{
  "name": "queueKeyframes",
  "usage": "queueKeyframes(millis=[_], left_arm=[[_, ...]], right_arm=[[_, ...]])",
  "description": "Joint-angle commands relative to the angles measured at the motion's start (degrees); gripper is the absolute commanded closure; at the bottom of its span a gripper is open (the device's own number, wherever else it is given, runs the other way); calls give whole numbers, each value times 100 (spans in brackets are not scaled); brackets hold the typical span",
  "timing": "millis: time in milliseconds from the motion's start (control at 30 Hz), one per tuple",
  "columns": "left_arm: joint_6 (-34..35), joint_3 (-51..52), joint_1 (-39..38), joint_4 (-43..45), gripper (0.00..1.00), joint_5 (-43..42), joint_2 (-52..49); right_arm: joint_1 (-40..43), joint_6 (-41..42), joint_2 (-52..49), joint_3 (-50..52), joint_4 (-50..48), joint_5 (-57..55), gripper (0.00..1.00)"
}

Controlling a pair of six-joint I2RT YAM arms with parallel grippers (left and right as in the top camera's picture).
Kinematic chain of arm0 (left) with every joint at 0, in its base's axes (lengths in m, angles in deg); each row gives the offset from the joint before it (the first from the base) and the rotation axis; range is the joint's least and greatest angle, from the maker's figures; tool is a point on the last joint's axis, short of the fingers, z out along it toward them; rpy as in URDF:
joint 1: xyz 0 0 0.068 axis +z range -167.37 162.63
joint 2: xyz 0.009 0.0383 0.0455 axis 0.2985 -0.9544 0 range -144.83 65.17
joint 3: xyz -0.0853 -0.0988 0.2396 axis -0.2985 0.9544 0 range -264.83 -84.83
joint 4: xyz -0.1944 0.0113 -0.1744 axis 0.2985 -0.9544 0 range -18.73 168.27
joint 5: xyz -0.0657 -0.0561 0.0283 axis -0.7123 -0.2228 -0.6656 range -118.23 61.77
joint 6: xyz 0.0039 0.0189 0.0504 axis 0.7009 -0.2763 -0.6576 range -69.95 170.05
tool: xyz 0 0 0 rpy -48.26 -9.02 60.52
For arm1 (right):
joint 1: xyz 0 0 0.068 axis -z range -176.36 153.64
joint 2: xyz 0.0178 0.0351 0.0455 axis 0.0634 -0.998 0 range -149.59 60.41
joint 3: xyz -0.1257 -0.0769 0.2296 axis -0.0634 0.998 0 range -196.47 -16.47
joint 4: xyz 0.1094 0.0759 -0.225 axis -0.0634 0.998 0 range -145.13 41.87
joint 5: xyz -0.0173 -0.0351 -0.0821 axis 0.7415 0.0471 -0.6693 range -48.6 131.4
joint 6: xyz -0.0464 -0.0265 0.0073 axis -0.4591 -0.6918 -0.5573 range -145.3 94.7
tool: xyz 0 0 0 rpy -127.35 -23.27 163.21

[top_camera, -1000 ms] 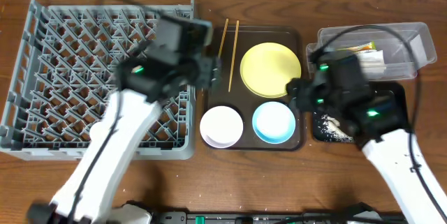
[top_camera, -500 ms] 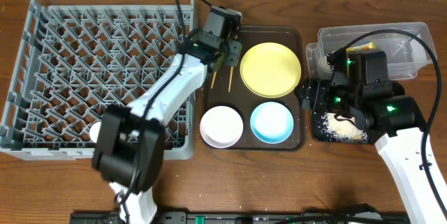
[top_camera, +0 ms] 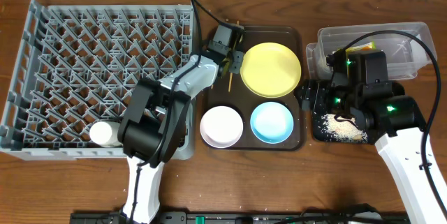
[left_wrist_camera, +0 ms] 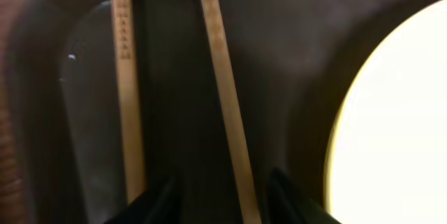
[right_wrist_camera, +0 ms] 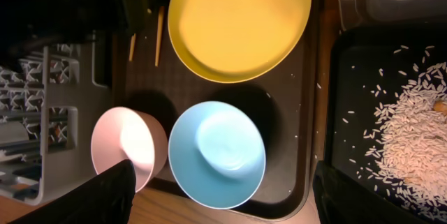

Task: Sort waste into correct bins and load items into the dishwasher
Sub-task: 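Reach the left gripper to the chopsticks and grasp one chopstick, then carry the chopstick with the left gripper and drop it into the dish rack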

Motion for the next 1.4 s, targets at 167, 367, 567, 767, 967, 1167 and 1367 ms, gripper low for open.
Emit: queueKeyframes(millis=[167,367,567,767,967,1167,1367], left_arm=[[153,-66,-44,83,76,31,-267],[197,-61,-42,-48,92,31,-149],[457,-61,-42,-511,92,28,802],[455,-61,22,-1700,92,79,1985],[798,-59,271,-3163,92,859,2568],[809,221,629,-3320,92,1043,2417],[905,328,883,-3150,92,1027,2013]], right_arm=[[39,-20,-20,74,9,46,22],[39,-22,-20,74,9,46,23],[39,-22,-20,74,46,46,25],[39,-24,-20,74,46,44,25],[39,-22,-20,74,46,44,24],[39,-24,-20,74,46,44,23],[39,-22,-20,74,48,46,23]])
